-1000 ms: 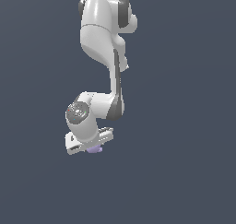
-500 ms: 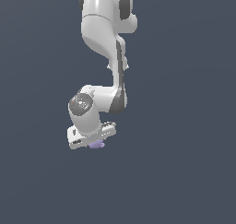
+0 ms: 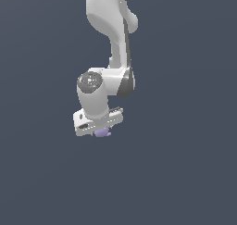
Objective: Pick up the object and move it to a goal position.
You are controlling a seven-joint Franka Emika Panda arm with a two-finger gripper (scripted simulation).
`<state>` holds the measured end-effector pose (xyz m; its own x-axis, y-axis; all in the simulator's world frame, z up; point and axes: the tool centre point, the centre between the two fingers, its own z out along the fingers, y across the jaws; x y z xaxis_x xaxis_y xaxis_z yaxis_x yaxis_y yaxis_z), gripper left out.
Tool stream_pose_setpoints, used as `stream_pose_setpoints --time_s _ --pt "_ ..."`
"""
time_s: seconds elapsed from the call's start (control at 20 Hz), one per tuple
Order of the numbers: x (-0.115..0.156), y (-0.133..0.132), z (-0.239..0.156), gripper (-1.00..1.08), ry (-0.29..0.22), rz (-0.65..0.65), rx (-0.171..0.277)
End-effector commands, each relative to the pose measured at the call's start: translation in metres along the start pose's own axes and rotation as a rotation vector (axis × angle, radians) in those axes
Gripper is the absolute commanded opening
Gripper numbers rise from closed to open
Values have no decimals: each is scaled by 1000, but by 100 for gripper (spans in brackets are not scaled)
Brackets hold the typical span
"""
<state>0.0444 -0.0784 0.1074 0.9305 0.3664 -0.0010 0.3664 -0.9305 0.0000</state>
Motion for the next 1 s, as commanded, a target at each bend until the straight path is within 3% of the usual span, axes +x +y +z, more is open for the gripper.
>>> stream_pose_setpoints --time_s 0.0,0.95 --pt "-8 -13 -17 -100 1 0 0" --pt "-70 -116 -151 -100 0 0 -2"
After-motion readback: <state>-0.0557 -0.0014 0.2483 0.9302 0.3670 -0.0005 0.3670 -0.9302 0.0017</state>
